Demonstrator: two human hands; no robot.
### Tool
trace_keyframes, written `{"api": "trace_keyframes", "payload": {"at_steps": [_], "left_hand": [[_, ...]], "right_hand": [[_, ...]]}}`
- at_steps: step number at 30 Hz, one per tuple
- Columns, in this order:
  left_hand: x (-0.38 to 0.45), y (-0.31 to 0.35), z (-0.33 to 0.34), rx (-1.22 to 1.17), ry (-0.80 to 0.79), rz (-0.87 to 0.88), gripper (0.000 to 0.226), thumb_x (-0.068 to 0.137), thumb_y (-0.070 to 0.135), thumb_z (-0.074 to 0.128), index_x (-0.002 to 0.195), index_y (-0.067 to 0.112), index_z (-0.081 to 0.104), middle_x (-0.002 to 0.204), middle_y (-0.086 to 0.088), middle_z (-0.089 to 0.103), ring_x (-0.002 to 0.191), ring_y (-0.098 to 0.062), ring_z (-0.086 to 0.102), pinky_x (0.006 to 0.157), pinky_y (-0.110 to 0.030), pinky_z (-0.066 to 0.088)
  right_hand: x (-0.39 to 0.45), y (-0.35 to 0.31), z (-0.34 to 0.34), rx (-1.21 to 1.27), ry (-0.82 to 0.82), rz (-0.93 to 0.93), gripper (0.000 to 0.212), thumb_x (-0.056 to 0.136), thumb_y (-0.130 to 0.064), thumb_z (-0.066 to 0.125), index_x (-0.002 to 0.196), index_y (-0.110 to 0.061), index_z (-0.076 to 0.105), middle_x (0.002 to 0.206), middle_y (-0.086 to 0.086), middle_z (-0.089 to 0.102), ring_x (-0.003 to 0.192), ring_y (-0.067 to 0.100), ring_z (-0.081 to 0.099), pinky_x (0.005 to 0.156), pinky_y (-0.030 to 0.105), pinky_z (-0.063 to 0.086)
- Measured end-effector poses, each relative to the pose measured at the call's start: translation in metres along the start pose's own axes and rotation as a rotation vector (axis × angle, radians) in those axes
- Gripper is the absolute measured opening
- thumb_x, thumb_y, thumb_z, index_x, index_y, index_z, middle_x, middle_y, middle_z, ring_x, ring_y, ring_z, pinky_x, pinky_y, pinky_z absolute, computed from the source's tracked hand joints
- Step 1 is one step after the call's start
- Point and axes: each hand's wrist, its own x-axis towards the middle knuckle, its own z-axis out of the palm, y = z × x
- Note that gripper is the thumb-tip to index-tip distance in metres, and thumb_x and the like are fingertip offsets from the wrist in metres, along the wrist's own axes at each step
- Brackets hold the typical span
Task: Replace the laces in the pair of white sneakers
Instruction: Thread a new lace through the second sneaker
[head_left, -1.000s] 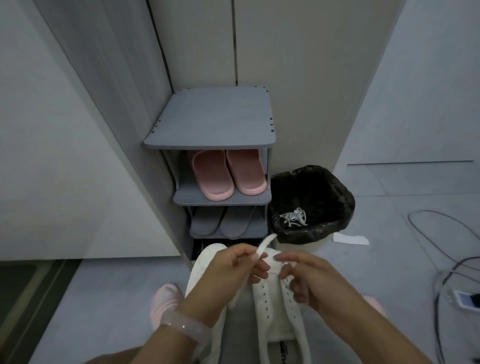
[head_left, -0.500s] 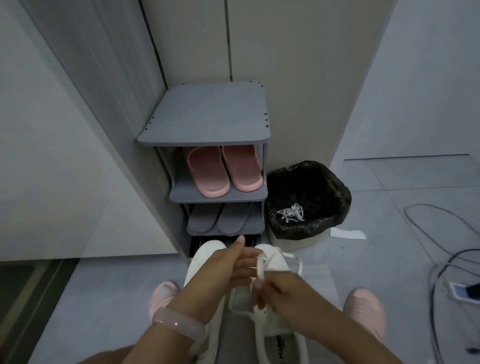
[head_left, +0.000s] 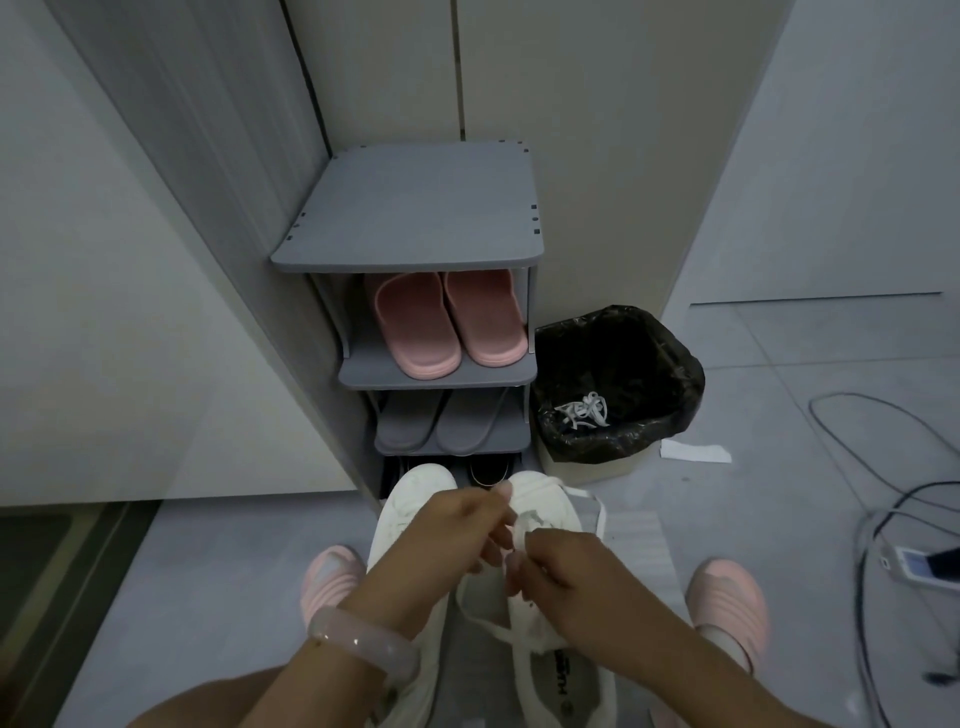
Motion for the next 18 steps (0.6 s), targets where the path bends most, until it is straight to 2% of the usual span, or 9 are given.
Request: {"api": "trace_keyframes", "payload": {"at_steps": [2, 4, 7, 10, 11, 13, 15, 16, 18], "left_hand": [[-0.002, -0.001, 0.003, 0.037, -0.107, 0.042, 0.02, 0.089, 0.027, 0.058, 0.072, 0.02, 0.066, 0.058, 0.01, 0.061, 0.054, 0.004, 0.054, 0.053, -0.01, 0.041], [0.0, -0.003, 0.005, 0.065, -0.083, 0.086, 0.014, 0.085, 0.017, 0.064, 0.072, 0.02, 0.067, 0.061, 0.009, 0.06, 0.054, 0.006, 0.052, 0.053, -0.008, 0.04], [0.002, -0.002, 0.005, 0.06, -0.103, 0.057, 0.012, 0.087, 0.017, 0.061, 0.076, 0.021, 0.065, 0.066, 0.007, 0.06, 0.062, -0.001, 0.054, 0.058, -0.011, 0.043], [-0.002, 0.0, 0.004, 0.206, -0.18, 0.102, 0.007, 0.086, 0.025, 0.062, 0.08, 0.024, 0.065, 0.076, 0.012, 0.062, 0.067, 0.006, 0.056, 0.063, -0.008, 0.044], [-0.003, 0.0, 0.003, 0.273, -0.189, 0.134, 0.007, 0.086, 0.022, 0.063, 0.079, 0.023, 0.065, 0.079, 0.011, 0.063, 0.071, 0.005, 0.057, 0.066, -0.009, 0.045], [-0.004, 0.0, 0.003, 0.307, -0.185, 0.169, 0.012, 0.086, 0.012, 0.062, 0.077, 0.02, 0.063, 0.079, 0.005, 0.062, 0.072, -0.001, 0.057, 0.071, -0.013, 0.046], [-0.005, 0.004, 0.001, 0.158, -0.148, 0.149, 0.014, 0.086, 0.003, 0.06, 0.08, 0.015, 0.061, 0.073, 0.001, 0.06, 0.066, -0.004, 0.056, 0.068, -0.016, 0.046], [-0.006, 0.006, 0.003, 0.037, -0.124, 0.135, 0.012, 0.086, -0.001, 0.058, 0.085, 0.011, 0.06, 0.07, -0.002, 0.059, 0.062, -0.004, 0.057, 0.065, -0.016, 0.046], [-0.005, 0.01, 0.0, -0.189, -0.068, 0.102, 0.015, 0.087, -0.006, 0.053, 0.093, 0.006, 0.059, 0.067, -0.004, 0.06, 0.056, -0.005, 0.059, 0.06, -0.016, 0.049]], "right_hand": [[-0.001, 0.001, 0.003, -0.064, -0.04, -0.056, 0.025, 0.094, -0.025, 0.044, 0.074, -0.017, 0.056, 0.062, -0.01, 0.047, 0.056, 0.0, 0.047, 0.053, 0.014, 0.034], [-0.003, 0.002, 0.005, -0.104, -0.07, -0.081, 0.027, 0.094, -0.028, 0.043, 0.081, -0.009, 0.058, 0.063, -0.009, 0.045, 0.055, 0.004, 0.044, 0.051, 0.015, 0.03], [-0.003, 0.002, 0.004, -0.089, -0.096, -0.092, 0.025, 0.093, -0.027, 0.044, 0.082, -0.01, 0.058, 0.064, -0.01, 0.047, 0.054, 0.003, 0.044, 0.051, 0.015, 0.03], [-0.003, 0.002, 0.002, -0.088, -0.113, -0.085, 0.025, 0.093, -0.027, 0.043, 0.088, -0.01, 0.061, 0.072, -0.002, 0.057, 0.058, 0.007, 0.047, 0.058, 0.024, 0.038], [-0.004, 0.002, 0.002, -0.114, -0.128, -0.084, 0.025, 0.093, -0.028, 0.043, 0.089, -0.011, 0.06, 0.074, 0.001, 0.058, 0.059, 0.009, 0.047, 0.059, 0.026, 0.039], [-0.005, 0.004, 0.005, -0.143, -0.154, -0.081, 0.027, 0.094, -0.031, 0.044, 0.08, -0.013, 0.058, 0.066, -0.004, 0.054, 0.054, 0.007, 0.044, 0.054, 0.023, 0.034], [-0.004, 0.007, 0.005, -0.083, -0.132, -0.045, 0.032, 0.094, -0.033, 0.046, 0.065, -0.02, 0.052, 0.056, -0.007, 0.047, 0.051, 0.004, 0.045, 0.05, 0.018, 0.03], [-0.002, 0.009, 0.002, -0.073, -0.112, -0.018, 0.032, 0.095, -0.031, 0.046, 0.066, -0.022, 0.053, 0.057, -0.007, 0.049, 0.053, 0.003, 0.049, 0.051, 0.017, 0.032], [0.004, 0.012, -0.004, -0.058, -0.013, 0.045, 0.02, 0.096, -0.019, 0.044, 0.09, -0.02, 0.063, 0.065, -0.006, 0.058, 0.059, 0.003, 0.056, 0.056, 0.017, 0.038]]}}
